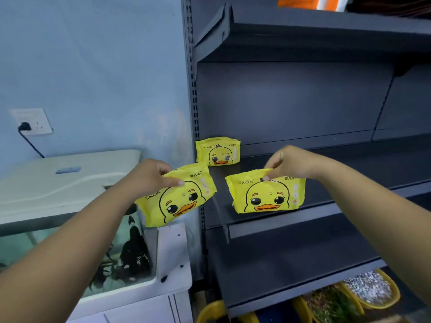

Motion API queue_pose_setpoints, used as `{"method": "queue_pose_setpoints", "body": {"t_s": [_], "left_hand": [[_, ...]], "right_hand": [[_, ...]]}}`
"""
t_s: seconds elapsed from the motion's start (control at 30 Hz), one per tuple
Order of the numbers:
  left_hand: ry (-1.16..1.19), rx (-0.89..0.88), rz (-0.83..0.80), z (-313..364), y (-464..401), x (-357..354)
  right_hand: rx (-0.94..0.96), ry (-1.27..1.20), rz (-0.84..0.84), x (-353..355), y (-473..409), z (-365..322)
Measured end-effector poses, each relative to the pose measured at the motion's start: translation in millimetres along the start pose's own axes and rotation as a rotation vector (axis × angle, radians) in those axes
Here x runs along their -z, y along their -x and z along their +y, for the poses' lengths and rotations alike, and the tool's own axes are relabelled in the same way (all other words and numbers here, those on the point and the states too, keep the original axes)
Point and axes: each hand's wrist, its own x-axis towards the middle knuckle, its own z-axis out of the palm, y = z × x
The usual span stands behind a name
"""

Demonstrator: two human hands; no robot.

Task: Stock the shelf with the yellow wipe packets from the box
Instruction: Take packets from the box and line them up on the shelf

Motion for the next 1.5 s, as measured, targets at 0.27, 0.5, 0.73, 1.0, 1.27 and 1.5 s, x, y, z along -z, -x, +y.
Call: {"method": "queue_pose_setpoints", "body": {"t_s": [0.27,0.5,0.73,1.0,1.27,1.5], "left_hand": [[-0.108,-0.084,-0.037,44.4,-106.7,-42.3],[-0.239,-0.071,-0.068,60.0,-183.1,-75.0],[-0.271,-0.022,-0.063,62.4,-234.2,-99.4],[-0.242,0.018,0.009,44.1,-260.1,-120.2],[-0.21,-0.052,0.057,23.1,-253.3,-104.5],[0.043,0.085,0.222,-29.8,-208.7,-75.5]], "right_hand": [[0.039,-0.093,-0.029,8.0,-54.8,50.4],[0.077,-0.104,-0.095,6.7,-93.7,91.2],[0.068,-0.192,-0.082,6.3,-113.7,116.7],[0.066,-0.216,-0.056,1.5,-123.8,121.3],[0.077,-0.099,-0.106,4.0,-141.4,106.9],[0.141,-0.001,-0.123,-1.5,-195.8,71.2]]}}
